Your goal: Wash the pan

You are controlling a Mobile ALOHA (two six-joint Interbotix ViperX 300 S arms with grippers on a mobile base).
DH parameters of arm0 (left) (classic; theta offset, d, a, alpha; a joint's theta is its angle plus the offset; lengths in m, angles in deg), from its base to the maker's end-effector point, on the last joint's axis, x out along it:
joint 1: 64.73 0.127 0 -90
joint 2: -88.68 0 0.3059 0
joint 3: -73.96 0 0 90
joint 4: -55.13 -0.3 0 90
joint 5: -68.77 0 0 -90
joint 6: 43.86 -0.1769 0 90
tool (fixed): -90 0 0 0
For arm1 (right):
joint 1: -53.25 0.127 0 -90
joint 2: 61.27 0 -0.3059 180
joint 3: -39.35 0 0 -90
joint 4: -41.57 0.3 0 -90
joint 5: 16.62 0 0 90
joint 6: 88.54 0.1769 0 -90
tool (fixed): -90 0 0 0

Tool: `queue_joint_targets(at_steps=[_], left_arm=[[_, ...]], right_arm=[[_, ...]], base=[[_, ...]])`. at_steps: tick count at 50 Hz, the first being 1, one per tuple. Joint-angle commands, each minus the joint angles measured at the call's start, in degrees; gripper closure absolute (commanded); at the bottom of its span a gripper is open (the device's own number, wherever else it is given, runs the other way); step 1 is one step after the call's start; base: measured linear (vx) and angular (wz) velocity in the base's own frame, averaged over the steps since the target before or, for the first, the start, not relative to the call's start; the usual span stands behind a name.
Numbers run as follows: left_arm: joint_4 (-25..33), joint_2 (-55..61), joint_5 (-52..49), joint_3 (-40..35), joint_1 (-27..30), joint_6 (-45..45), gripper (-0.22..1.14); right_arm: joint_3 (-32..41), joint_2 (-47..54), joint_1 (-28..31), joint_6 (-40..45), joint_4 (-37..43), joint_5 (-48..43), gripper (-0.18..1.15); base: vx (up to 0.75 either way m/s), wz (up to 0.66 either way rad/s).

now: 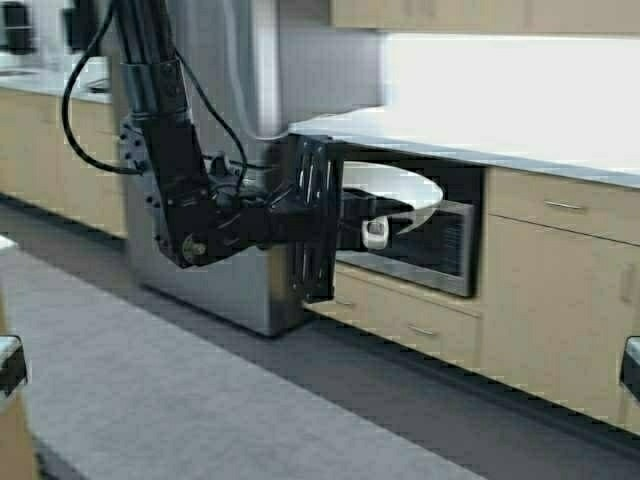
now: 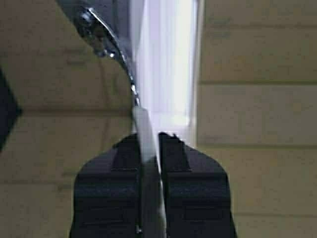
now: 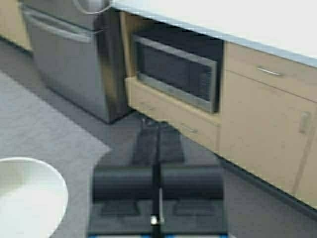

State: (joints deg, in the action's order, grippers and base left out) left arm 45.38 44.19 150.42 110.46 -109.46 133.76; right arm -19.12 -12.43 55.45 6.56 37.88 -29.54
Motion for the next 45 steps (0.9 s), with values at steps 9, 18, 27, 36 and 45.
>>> queue_joint_targets(at_steps=[9,18,27,36,45], left_arm=[[0.1,-1.1,1.9,-0.7,-0.2,-0.2,0.89],[0.2,-0.4,2.1,-0.8,0.1,-0.2,0.89],[0.4,0.1,2.3,-0.6,0.2,-0.5,0.89],[0.3,0.9,5.3,-0.4,0.2,-0.4,0.89],[1.0,0.4,7.4,1.6,0.5,-0.2,0.89]], right_arm=[[1.7,1.6,-0.1,0.0,-0.4,-0.3,0.91],[1.8,1.5,-0.1,0.3,-0.4,-0.3,0.91],[1.9,1.3,0.0,0.4,-0.4,-0.3,0.91],[2.1,0.9,0.0,0.4,-0.2,-0.3,0.91],[2.2,0.9,-0.1,0.4,-0.2,-0.5,0.91]], base=[[0.18,0.43],[0.19,0.54],[0.19,0.64],[0.18,0.65],[0.16,0.50]])
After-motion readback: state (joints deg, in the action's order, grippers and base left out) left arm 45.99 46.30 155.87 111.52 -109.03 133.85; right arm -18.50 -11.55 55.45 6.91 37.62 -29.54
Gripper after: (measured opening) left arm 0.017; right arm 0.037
